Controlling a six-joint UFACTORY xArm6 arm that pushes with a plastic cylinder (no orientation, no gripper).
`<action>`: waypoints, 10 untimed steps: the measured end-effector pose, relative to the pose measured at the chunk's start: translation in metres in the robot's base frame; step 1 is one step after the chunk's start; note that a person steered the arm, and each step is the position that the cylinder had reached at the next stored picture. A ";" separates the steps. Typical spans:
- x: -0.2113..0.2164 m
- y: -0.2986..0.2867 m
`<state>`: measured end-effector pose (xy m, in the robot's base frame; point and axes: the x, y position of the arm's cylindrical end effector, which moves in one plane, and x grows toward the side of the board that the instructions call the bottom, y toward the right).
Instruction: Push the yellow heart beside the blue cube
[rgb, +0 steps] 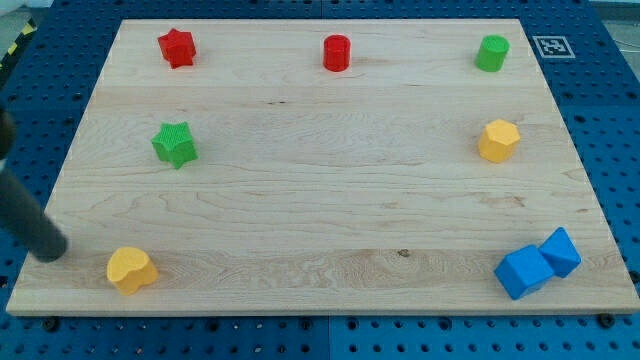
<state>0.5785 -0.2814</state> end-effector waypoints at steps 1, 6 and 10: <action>0.032 0.027; 0.029 0.126; 0.025 0.228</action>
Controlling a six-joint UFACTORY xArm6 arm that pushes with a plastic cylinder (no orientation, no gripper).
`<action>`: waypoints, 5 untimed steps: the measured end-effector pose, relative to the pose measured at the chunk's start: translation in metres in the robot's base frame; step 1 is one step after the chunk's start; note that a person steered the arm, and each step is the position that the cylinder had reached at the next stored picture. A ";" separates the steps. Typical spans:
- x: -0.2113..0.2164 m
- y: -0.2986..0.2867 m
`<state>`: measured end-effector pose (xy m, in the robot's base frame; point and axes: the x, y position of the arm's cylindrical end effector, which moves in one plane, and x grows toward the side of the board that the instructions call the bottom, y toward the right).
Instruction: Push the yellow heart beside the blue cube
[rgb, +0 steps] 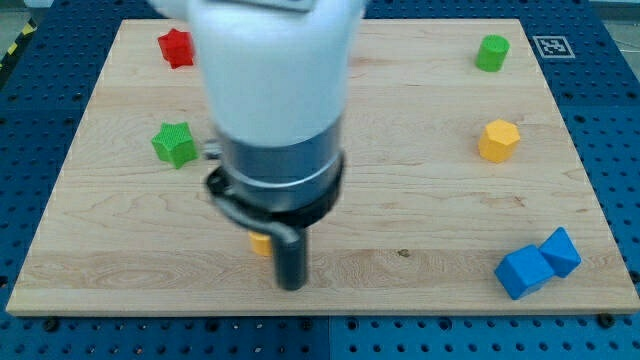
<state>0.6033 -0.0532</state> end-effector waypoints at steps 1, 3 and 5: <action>-0.002 -0.059; -0.029 -0.050; -0.033 -0.046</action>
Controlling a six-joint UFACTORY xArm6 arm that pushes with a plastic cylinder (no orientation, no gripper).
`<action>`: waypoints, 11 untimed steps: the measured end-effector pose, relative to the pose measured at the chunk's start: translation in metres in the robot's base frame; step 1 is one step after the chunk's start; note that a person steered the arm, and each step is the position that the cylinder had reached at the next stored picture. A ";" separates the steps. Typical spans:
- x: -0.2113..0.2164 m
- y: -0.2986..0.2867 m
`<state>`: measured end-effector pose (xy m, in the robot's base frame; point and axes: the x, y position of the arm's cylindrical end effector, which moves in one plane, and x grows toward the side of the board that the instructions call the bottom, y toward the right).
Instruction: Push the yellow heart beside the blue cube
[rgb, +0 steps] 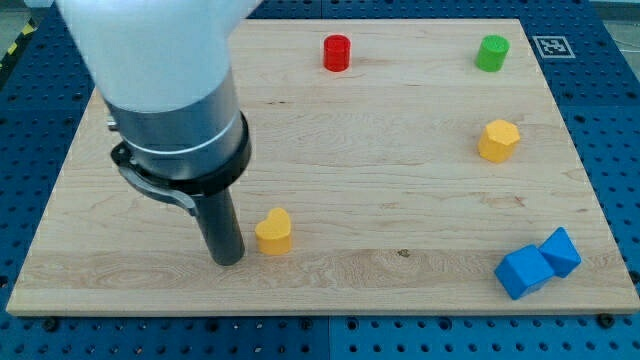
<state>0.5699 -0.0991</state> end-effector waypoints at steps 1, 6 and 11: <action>-0.013 0.005; -0.028 0.184; -0.007 0.158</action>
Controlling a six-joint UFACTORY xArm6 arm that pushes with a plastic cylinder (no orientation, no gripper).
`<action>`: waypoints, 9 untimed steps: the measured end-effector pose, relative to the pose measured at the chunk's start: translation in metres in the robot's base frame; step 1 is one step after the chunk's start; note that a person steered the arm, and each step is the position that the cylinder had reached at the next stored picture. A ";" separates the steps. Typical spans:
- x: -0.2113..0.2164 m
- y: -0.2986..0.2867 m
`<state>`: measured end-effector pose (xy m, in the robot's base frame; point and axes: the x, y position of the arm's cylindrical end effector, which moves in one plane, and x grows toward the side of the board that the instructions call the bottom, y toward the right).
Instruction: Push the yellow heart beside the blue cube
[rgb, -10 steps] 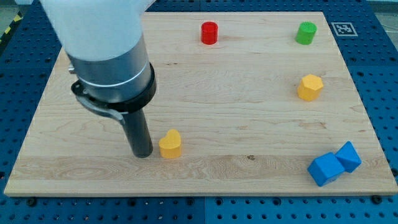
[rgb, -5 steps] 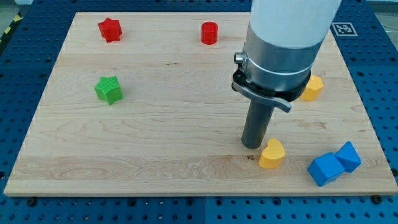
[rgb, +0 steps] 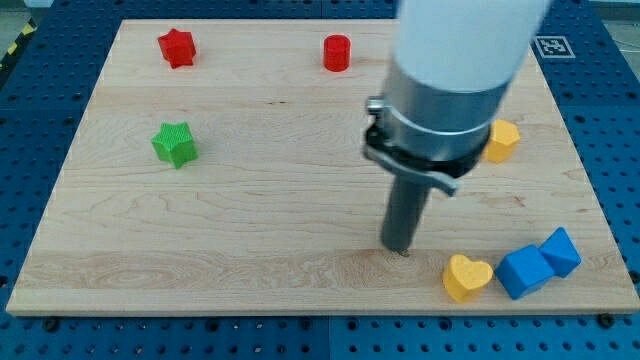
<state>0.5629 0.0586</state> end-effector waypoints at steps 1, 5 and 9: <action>0.040 -0.003; 0.056 0.026; 0.055 0.065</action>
